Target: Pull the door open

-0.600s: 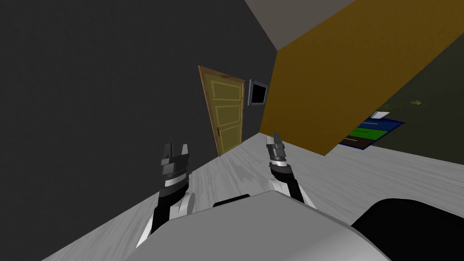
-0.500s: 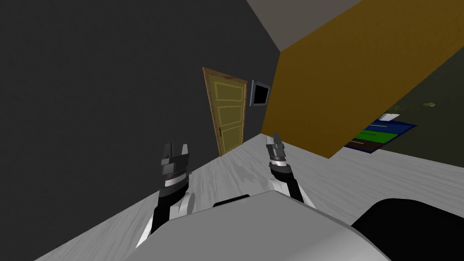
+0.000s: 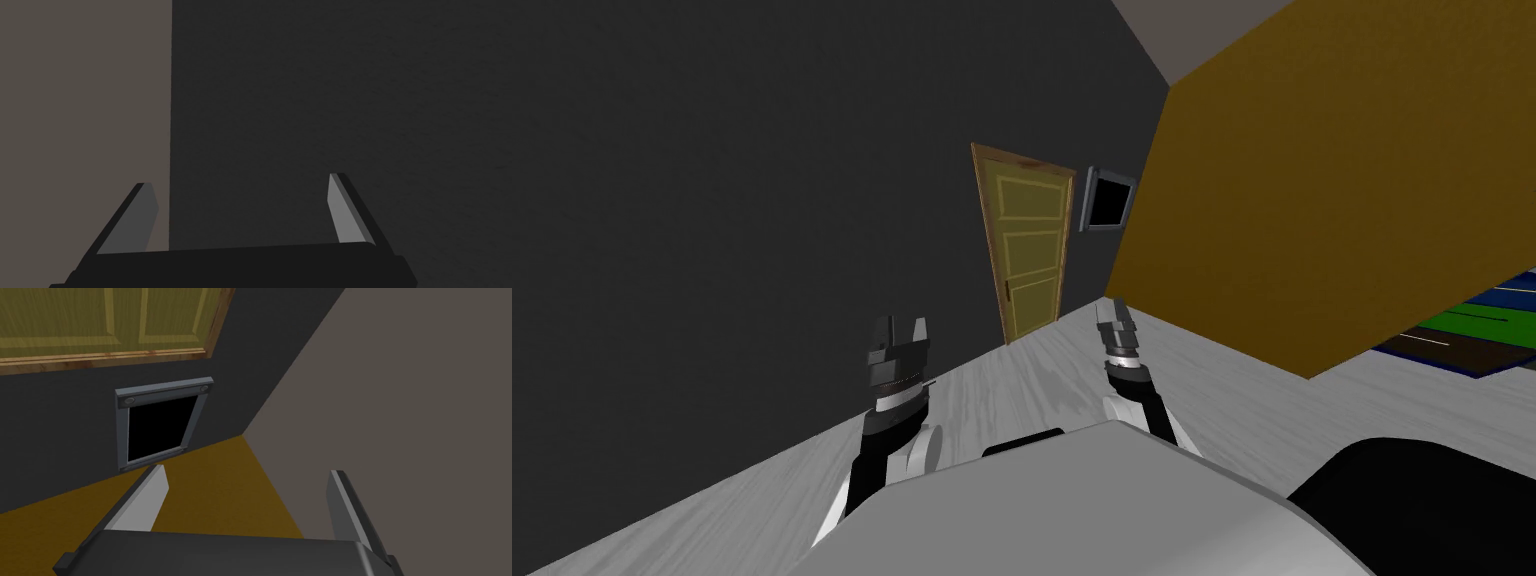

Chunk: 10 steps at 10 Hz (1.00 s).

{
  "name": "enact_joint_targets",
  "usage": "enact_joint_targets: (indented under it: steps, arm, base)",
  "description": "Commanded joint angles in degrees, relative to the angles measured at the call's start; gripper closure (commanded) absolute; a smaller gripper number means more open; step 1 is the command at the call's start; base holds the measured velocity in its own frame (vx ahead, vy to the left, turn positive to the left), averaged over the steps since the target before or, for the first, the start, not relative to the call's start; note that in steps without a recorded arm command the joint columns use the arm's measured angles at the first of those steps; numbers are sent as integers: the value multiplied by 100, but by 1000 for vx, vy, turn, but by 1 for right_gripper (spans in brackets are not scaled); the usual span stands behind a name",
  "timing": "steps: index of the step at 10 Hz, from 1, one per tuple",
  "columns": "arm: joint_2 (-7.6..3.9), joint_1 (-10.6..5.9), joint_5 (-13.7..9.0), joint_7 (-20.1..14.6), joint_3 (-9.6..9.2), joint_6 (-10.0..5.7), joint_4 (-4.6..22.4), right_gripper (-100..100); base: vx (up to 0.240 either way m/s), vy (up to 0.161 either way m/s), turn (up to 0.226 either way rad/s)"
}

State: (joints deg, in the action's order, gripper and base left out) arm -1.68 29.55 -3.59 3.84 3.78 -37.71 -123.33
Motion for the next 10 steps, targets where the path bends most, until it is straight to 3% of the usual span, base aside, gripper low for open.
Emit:
enact_joint_targets:
  steps: [1, 3, 10]
  arm:
    - [-34, -114, -101, -159, 24, -4, 197, -100]
    - [-92, -208, -282, -427, 58, -53, 489, -100]
    - [-224, -457, -764, -1136, 150, -181, 1264, -100]
  base:
    - [79, -21, 171]
    - [75, -33, 304]
    - [76, -33, 183]
